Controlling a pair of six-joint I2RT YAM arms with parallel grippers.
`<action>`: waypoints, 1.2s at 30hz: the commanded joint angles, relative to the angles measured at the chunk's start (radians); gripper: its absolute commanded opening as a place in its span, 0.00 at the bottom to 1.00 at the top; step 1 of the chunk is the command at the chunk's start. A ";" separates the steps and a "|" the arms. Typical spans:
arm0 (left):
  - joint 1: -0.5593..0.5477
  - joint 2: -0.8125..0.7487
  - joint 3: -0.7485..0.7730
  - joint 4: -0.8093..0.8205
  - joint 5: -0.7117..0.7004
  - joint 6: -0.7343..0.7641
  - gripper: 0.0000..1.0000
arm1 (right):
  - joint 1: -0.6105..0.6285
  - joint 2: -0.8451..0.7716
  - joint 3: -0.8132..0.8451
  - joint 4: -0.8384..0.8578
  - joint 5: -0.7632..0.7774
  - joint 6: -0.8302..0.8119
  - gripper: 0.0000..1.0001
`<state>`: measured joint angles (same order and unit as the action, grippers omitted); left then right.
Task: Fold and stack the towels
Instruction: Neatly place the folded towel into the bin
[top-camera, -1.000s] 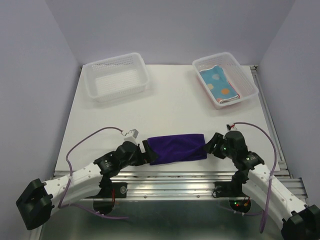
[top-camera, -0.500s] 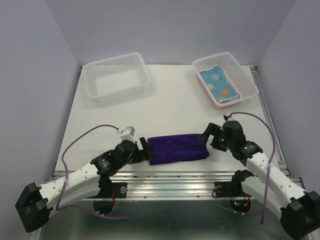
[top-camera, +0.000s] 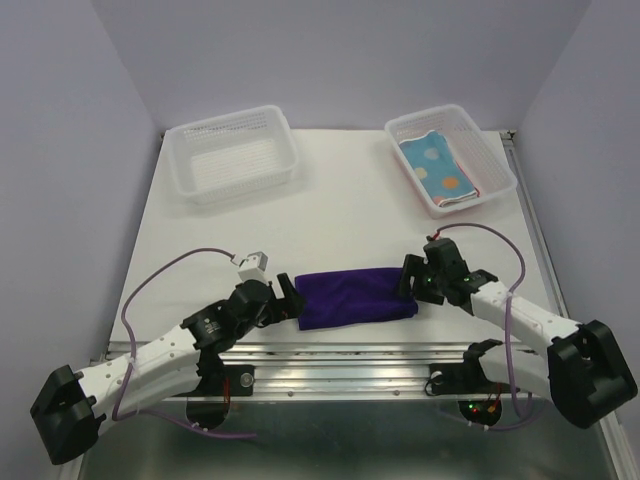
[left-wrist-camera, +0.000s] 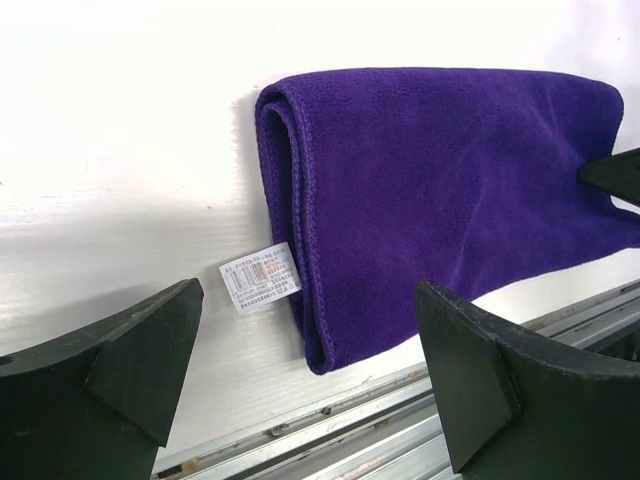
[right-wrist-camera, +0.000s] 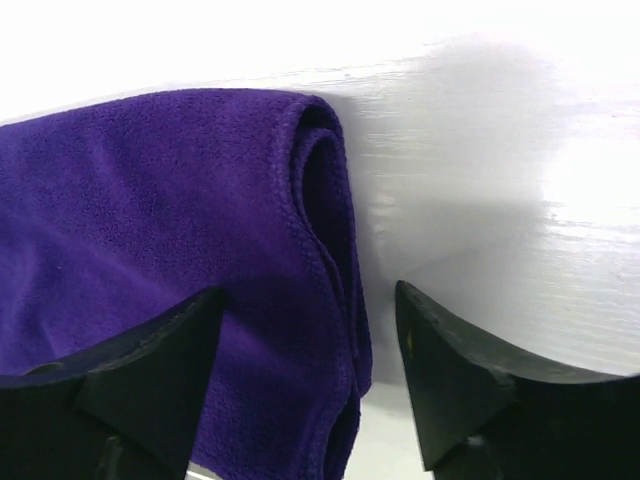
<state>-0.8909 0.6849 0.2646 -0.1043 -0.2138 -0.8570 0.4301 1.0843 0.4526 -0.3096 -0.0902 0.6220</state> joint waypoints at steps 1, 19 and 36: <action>-0.006 0.004 0.041 0.002 -0.050 0.018 0.99 | 0.053 0.069 0.015 -0.029 0.075 -0.018 0.72; -0.005 -0.051 0.022 -0.025 -0.068 0.010 0.99 | 0.202 0.210 0.127 -0.102 0.403 0.015 0.15; -0.005 -0.081 0.051 -0.066 -0.127 0.000 0.99 | 0.089 0.166 0.228 0.207 0.336 -0.950 0.01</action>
<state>-0.8909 0.6189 0.2653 -0.1497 -0.2867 -0.8543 0.5716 1.2907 0.6464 -0.1772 0.3084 -0.0402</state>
